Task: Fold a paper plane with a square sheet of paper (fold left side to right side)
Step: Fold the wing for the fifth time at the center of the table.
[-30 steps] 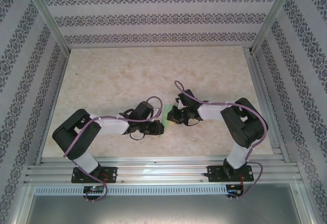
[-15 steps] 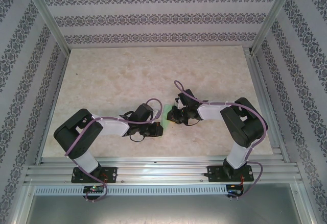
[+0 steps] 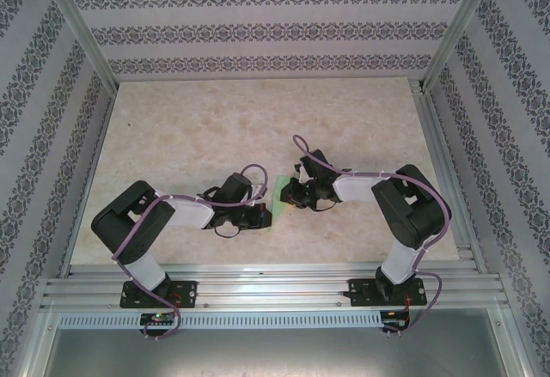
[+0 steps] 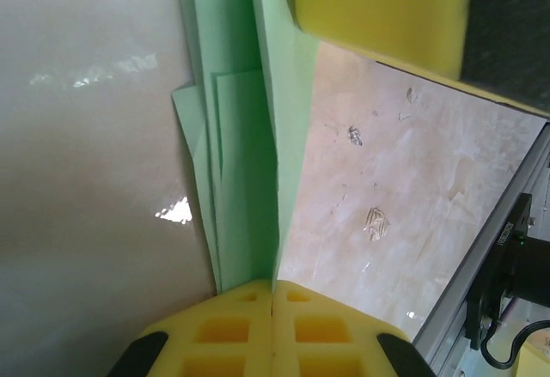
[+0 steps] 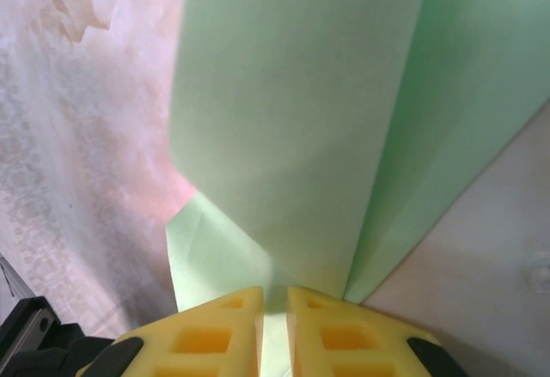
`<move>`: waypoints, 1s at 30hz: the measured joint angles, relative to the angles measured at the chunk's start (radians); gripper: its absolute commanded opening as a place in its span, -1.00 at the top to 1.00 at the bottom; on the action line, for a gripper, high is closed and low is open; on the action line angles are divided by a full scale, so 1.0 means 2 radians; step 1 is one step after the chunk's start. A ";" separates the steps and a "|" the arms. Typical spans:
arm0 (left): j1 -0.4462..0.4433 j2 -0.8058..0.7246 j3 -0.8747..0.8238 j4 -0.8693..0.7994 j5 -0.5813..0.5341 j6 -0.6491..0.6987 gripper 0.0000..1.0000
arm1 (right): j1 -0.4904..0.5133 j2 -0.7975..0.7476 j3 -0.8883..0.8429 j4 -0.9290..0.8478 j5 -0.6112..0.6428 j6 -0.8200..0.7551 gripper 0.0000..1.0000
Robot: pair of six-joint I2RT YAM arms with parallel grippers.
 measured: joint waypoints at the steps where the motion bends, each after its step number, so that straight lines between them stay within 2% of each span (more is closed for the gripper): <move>1: 0.002 0.003 0.000 0.003 0.004 -0.001 1.00 | -0.002 -0.006 -0.003 0.000 0.000 -0.001 0.60; 7: 0.009 0.013 0.000 0.015 0.029 -0.006 1.00 | -0.005 -0.060 -0.012 -0.002 0.002 -0.012 0.59; 12: 0.017 0.021 0.001 0.020 0.048 -0.013 1.00 | 0.017 -0.081 -0.028 0.011 0.004 -0.011 0.59; 19: 0.029 0.030 0.001 0.031 0.072 -0.026 1.00 | 0.041 -0.081 -0.071 0.033 0.005 0.004 0.60; 30: 0.042 0.045 0.001 0.048 0.107 -0.044 1.00 | 0.057 -0.041 -0.071 0.090 0.000 0.027 0.60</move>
